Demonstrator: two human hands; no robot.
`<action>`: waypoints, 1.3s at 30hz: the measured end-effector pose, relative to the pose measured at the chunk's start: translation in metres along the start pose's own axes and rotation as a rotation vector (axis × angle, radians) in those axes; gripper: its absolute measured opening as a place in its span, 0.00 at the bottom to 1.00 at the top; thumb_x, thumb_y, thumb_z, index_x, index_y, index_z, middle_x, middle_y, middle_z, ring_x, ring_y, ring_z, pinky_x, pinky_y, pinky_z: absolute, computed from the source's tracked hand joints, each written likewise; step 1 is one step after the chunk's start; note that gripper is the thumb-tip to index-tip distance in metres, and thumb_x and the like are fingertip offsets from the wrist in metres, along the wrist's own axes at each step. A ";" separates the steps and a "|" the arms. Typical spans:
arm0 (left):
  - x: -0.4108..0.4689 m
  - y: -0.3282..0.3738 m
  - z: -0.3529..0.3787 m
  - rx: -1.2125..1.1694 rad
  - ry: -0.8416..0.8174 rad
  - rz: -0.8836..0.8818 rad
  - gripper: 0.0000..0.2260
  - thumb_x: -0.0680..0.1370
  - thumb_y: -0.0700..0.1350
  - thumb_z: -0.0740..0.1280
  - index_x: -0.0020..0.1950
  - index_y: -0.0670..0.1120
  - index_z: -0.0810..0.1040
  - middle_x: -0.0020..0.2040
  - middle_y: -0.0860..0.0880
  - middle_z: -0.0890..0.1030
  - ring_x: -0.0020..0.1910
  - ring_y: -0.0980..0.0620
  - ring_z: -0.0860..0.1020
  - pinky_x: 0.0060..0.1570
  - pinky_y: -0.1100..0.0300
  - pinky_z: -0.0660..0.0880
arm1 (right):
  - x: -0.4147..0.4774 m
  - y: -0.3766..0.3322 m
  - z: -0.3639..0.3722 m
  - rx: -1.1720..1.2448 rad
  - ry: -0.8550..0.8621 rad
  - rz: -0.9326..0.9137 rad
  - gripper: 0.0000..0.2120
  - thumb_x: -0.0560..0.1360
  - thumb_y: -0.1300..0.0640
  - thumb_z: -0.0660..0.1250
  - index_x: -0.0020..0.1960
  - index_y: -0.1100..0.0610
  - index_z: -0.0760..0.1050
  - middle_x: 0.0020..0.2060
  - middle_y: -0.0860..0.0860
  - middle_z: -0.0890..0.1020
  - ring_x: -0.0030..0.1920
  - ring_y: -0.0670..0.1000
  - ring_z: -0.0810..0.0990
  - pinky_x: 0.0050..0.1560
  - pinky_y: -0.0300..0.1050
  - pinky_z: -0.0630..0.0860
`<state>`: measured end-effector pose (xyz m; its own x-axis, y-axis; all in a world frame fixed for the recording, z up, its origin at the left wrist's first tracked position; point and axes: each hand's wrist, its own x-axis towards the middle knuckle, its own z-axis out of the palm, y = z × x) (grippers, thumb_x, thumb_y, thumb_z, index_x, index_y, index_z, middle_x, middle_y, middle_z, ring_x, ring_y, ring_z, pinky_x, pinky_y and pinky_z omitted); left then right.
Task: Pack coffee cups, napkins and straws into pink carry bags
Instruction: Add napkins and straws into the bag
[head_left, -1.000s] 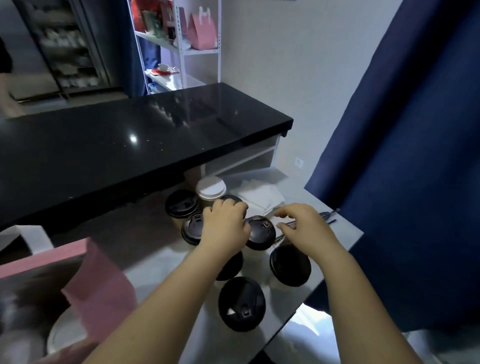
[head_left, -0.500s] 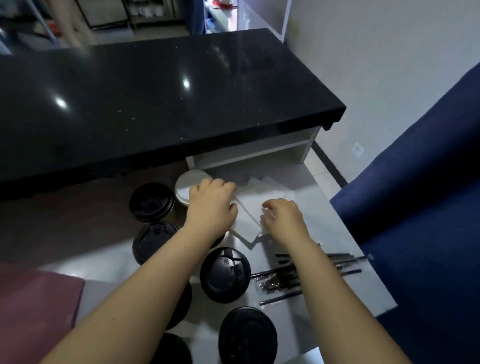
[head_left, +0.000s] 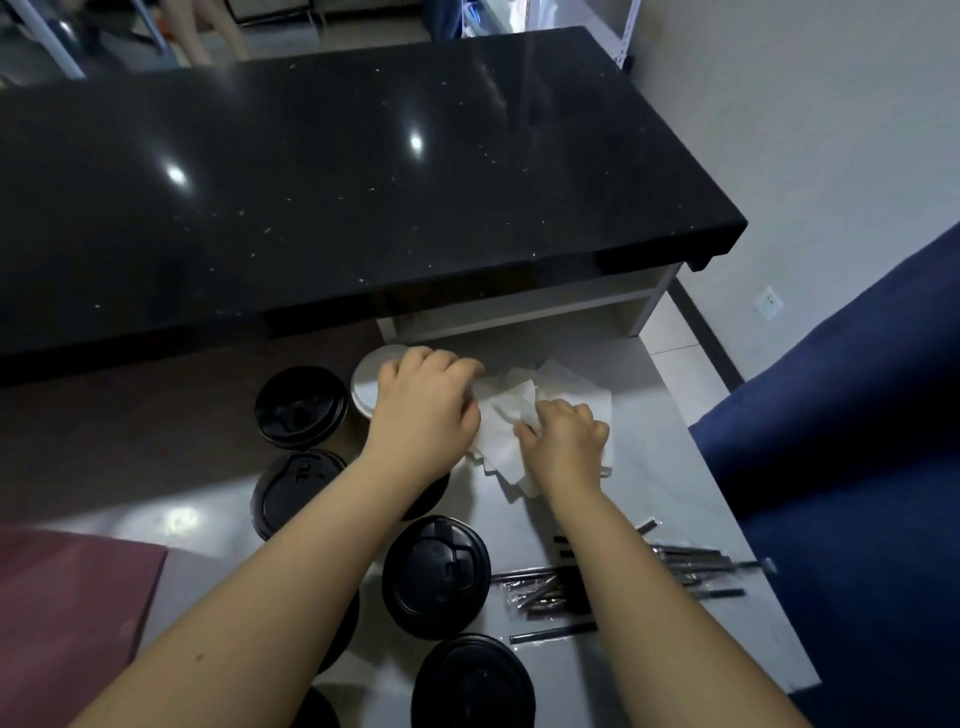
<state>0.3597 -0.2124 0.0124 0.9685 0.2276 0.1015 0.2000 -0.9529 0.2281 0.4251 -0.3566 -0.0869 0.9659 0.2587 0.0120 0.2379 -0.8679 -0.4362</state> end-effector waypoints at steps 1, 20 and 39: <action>-0.001 0.000 -0.002 -0.004 0.005 0.000 0.16 0.76 0.48 0.64 0.64 0.53 0.76 0.59 0.52 0.78 0.62 0.47 0.69 0.59 0.50 0.62 | 0.002 -0.001 -0.005 0.015 -0.018 0.021 0.08 0.76 0.51 0.67 0.43 0.55 0.76 0.45 0.53 0.80 0.53 0.58 0.72 0.45 0.48 0.55; -0.093 -0.107 -0.178 0.002 0.384 -0.139 0.18 0.74 0.48 0.67 0.64 0.53 0.76 0.59 0.51 0.78 0.62 0.45 0.71 0.58 0.48 0.65 | -0.064 -0.200 -0.145 0.224 0.252 -0.635 0.03 0.74 0.58 0.67 0.46 0.57 0.77 0.39 0.48 0.78 0.41 0.49 0.74 0.37 0.44 0.70; -0.308 -0.408 -0.241 -0.320 0.017 -0.161 0.16 0.65 0.55 0.75 0.50 0.65 0.77 0.48 0.60 0.77 0.51 0.55 0.77 0.50 0.54 0.77 | -0.251 -0.464 -0.030 0.525 -0.035 -0.704 0.01 0.74 0.54 0.69 0.45 0.49 0.78 0.38 0.42 0.79 0.40 0.44 0.78 0.38 0.45 0.78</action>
<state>-0.0564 0.1551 0.1218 0.9250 0.3758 0.0554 0.2906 -0.7940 0.5340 0.0751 -0.0315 0.1400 0.6066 0.6810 0.4102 0.6912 -0.1968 -0.6953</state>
